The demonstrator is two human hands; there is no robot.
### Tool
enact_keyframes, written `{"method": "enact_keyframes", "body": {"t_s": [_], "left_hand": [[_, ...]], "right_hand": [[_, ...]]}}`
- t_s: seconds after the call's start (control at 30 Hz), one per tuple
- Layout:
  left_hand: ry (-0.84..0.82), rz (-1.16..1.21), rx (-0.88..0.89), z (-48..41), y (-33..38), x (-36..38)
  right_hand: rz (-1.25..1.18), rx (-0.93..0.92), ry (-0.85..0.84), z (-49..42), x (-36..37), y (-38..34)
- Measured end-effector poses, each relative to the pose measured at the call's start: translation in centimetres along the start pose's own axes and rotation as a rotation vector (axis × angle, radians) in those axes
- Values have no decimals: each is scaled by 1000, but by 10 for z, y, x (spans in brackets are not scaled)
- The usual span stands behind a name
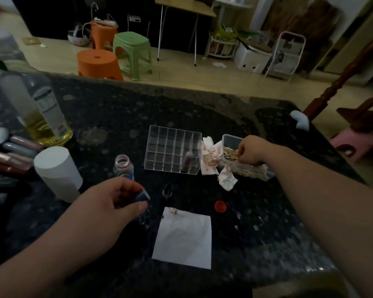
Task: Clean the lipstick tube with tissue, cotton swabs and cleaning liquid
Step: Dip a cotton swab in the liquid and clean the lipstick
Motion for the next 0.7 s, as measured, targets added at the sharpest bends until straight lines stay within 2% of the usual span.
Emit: {"method": "enact_keyframes", "body": {"t_s": [0.17,0.3,0.37,0.5,0.6,0.7], "left_hand": [[43,-12,14,7,7,-6],[40,63,9,9,10,-7],[22,73,31,12,13,-3],[-77,111,62,25,20,14],[-199,231,33,38,20,28],[-398,509,-28,54,22,44]], "right_hand": [[-133,29,142,19,-25,6],[-414,76,287,51,-36,8],[-671,113,320,68,-30,5],[-1325,90,258,117,-12,-45],[-1601,-4,172,162,-5,-96],[-1867,-81,98,200,4,-131]]}}
Point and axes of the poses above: each hand's wrist, its own z-axis away from the middle knuckle, its own x-axis out of the palm, y = z × x, the point moved 10 cm from there along -z, towards the middle knuckle, and after that the axes turned 12 degrees about -x, right-handed, at the moved point
